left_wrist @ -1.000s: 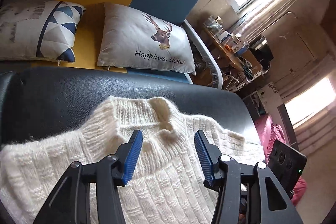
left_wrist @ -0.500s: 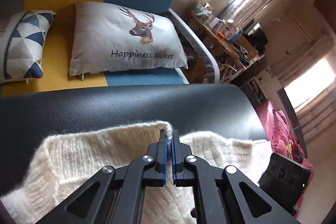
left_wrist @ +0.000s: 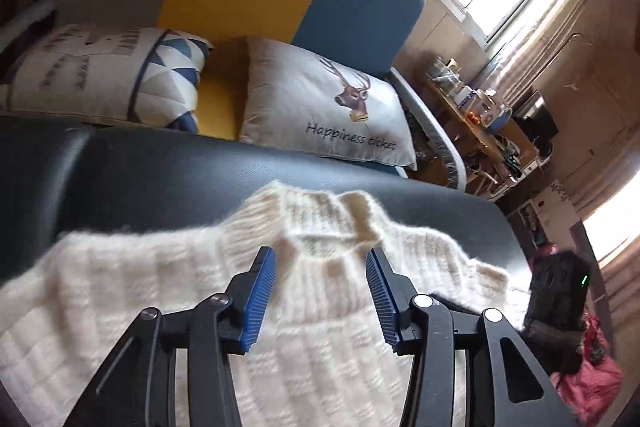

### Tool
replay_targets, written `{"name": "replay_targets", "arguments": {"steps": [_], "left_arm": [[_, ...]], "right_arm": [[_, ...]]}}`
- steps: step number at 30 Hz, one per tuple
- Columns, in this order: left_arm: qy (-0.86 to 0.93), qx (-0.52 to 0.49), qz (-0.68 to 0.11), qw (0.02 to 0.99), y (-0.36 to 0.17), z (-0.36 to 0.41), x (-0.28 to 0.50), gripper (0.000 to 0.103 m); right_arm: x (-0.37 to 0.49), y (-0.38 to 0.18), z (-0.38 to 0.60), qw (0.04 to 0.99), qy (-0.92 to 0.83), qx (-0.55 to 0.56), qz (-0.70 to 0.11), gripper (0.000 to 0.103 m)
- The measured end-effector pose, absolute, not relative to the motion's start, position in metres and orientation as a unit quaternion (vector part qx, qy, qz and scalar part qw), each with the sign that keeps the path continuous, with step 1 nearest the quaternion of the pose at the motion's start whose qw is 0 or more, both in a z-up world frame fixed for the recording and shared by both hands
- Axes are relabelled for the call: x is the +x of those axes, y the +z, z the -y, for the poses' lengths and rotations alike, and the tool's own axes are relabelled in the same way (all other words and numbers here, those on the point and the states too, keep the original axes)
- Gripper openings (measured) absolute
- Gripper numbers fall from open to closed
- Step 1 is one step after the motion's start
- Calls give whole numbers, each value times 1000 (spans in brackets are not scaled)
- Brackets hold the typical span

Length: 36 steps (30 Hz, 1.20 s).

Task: Fold clothes
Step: 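Release the collar with the left tool and smooth the sweater front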

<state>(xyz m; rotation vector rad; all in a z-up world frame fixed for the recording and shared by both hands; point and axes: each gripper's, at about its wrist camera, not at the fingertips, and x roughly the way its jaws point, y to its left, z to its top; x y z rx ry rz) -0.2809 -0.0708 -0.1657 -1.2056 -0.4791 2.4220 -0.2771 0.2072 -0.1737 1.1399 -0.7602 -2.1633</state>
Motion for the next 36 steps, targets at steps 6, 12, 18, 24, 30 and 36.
{"name": "replay_targets", "arguments": {"steps": [6, 12, 18, 24, 30, 36], "left_arm": [[864, -432, 176, 189, -186, 97, -258, 48], [861, -422, 196, 204, -192, 104, -256, 48], [858, -417, 216, 207, -195, 107, -257, 48], [857, -424, 214, 199, -188, 106, -259, 48], [862, -413, 201, 212, -169, 95, -273, 49], [861, -439, 200, 158, -186, 101, -312, 45]], "right_arm": [[-345, -160, -139, 346, -746, 478, 309, 52], [-386, -200, -82, 371, -655, 560, 346, 54], [-405, -211, -53, 363, -675, 534, 358, 50], [-385, -177, -77, 344, -725, 515, 301, 57], [-354, -163, -133, 318, -741, 508, 304, 57], [-328, -187, -177, 230, -771, 517, 291, 48]]}}
